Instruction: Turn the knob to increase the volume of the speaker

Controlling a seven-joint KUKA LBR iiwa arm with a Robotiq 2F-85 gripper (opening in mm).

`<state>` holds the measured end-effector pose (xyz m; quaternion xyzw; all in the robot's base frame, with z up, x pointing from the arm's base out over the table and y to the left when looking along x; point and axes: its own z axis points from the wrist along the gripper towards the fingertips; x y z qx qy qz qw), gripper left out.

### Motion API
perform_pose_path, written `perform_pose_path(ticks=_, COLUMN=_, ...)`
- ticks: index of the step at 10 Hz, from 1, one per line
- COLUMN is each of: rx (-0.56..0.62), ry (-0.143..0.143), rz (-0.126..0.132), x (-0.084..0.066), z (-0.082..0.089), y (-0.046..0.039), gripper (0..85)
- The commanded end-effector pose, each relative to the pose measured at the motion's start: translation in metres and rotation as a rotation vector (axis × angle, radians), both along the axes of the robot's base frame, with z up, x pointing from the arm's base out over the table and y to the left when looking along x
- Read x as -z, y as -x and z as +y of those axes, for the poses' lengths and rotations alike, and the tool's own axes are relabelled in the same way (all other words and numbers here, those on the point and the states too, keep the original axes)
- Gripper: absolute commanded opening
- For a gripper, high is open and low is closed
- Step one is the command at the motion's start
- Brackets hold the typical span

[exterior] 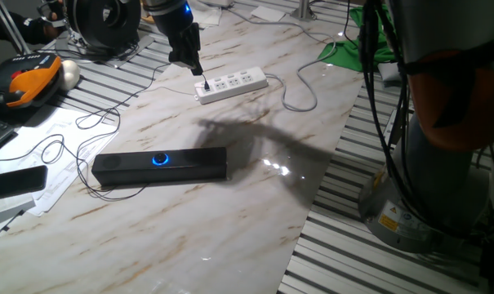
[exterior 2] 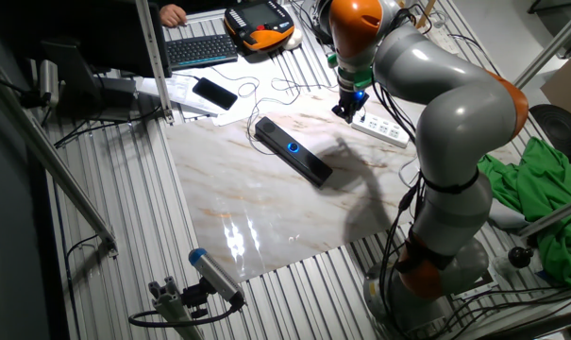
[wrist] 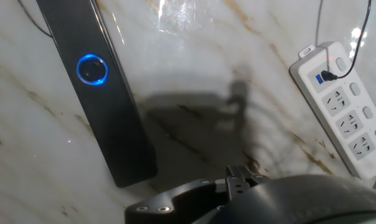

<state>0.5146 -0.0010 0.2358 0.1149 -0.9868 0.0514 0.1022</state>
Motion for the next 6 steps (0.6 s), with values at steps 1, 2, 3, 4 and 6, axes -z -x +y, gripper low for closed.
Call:
perform_pose_path(ticks=1, rx=0.002, ry=0.002, rz=0.003, x=-0.0001, z=0.0000, y=-0.0001, gripper=0.0)
perform_pose_path(ticks=2, rx=-0.005, ry=0.000, rz=0.007, x=-0.0001, z=0.0000, y=-0.0002, gripper=0.0)
perform_pose_path(ticks=3, rx=-0.018, ry=-0.002, rz=0.012, x=-0.0001, z=0.0001, y=-0.0002, gripper=0.0)
perform_pose_path(ticks=4, rx=-0.017, ry=-0.002, rz=0.008, x=-0.0001, z=0.0001, y=-0.0001, gripper=0.0)
perform_pose_path(ticks=6, rx=0.001, ry=0.002, rz=0.005, x=-0.0001, z=0.0000, y=-0.0001, gripper=0.0)
